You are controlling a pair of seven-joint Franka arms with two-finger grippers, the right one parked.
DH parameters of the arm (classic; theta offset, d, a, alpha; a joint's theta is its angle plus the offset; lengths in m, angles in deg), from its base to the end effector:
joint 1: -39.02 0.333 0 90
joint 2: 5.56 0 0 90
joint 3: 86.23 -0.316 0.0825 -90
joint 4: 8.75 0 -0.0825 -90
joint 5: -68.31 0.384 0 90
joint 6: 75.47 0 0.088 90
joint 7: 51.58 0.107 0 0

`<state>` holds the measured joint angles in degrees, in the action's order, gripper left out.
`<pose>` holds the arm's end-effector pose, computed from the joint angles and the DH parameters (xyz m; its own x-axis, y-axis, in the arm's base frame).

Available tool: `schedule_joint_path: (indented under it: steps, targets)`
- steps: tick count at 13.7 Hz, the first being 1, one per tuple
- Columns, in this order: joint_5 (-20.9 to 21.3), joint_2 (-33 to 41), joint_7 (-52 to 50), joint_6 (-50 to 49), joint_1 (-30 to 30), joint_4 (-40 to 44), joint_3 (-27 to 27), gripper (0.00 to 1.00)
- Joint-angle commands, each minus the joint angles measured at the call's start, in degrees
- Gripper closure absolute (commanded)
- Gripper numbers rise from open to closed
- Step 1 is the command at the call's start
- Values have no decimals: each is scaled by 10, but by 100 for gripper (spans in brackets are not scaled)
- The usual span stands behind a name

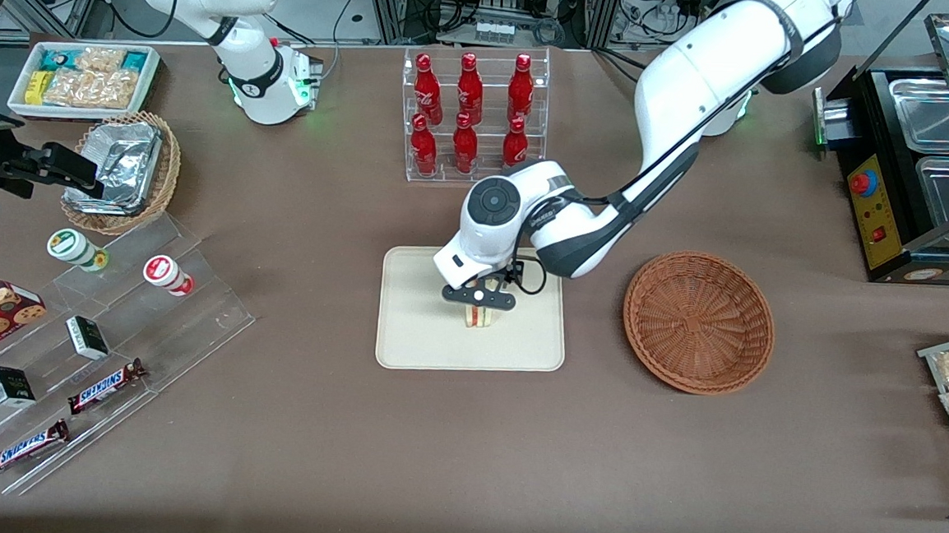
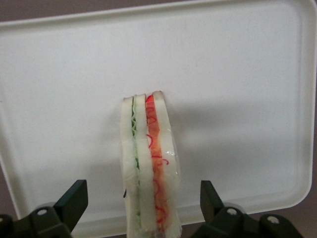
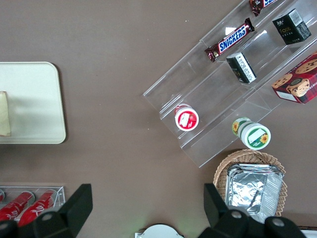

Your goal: Place sandwich from basket to tray

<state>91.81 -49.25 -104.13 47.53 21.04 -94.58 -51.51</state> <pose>0.5033 -0.5046 0.2767 0.9960 -0.0858 -0.0235 -0.0842 -0.9945 0.0627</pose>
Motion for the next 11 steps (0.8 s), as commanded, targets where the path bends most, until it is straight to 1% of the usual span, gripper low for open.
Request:
schedule_joint_path:
  steps: [1, 2, 3, 7, 8, 9, 10, 11]
  targets:
    - [-21, 85, -12, -46, 33, -9, -2, 0]
    - [-45, 113, -11, -56, 50, -9, -4, 0]
    - [-54, 140, -10, -71, 71, -11, -3, 0]
    - [-68, 228, 5, -148, 153, -14, -2, 0]
    - [-70, 243, 22, -166, 175, -14, 0, 0]
    - [-85, 259, 52, -189, 199, -14, 0, 0]
    - [-110, 279, 93, -211, 223, -13, -1, 0]
    - [-122, 297, 126, -230, 243, -14, -2, 0]
